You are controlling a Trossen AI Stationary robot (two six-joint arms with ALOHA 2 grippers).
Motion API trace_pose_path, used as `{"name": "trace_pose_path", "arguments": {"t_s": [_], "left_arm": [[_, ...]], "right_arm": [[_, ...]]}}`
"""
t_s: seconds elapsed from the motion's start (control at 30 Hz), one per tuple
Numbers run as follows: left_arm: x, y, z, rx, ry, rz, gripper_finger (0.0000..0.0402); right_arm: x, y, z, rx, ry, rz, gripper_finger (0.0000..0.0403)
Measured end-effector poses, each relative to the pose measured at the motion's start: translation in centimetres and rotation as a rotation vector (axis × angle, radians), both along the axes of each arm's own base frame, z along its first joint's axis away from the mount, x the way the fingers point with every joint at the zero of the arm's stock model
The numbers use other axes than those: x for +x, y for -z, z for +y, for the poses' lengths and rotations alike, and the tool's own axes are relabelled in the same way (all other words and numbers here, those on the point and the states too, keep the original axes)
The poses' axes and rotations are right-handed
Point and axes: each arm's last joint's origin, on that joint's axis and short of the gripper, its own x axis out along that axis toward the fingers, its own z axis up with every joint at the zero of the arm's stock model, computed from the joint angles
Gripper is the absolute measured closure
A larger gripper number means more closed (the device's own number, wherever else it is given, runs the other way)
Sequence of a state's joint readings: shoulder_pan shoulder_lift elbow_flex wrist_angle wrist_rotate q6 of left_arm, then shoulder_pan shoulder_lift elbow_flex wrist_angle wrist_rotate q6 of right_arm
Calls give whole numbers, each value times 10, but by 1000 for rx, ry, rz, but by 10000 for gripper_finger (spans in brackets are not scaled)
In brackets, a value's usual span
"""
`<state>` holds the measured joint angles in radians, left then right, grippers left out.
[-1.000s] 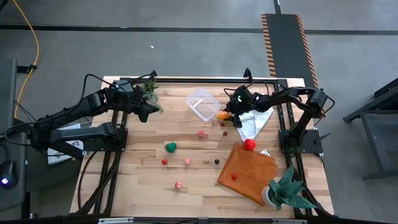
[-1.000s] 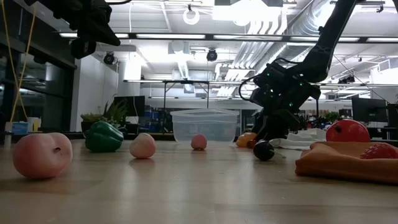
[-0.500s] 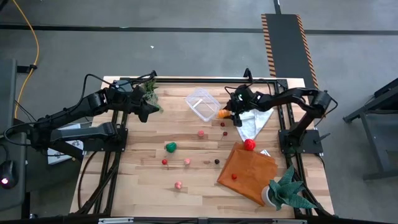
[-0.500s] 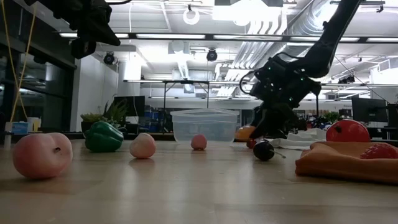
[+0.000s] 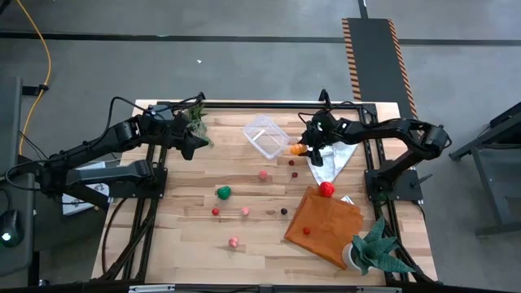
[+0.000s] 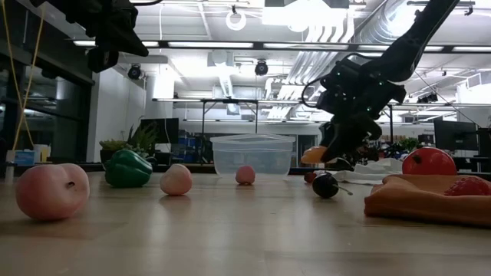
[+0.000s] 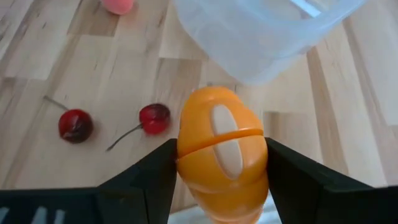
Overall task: Pick and placing Produce into tupperware
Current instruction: Put the brown croissant into the transparent bin
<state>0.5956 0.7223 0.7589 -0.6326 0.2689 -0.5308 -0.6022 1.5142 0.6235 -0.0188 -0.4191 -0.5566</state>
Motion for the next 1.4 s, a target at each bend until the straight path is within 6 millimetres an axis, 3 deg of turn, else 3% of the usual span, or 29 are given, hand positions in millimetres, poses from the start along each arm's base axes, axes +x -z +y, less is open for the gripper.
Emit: {"name": "trace_pose_path", "arguments": {"t_s": [0.23,0.47,1.03,1.4], "left_arm": [[0,0,0,1,1,0,401],[0,0,0,2,1,0,401],[0,0,0,2,1,0,401],[0,0,1,10,-15,6,401]], "right_arm": [[-6,-3,4,26,1,43,199],[-12,-19,8,9,8,10,199],[-27,-67,19,8,103,-159,199],[-16,-115,12,-16,133,-284,199]]}}
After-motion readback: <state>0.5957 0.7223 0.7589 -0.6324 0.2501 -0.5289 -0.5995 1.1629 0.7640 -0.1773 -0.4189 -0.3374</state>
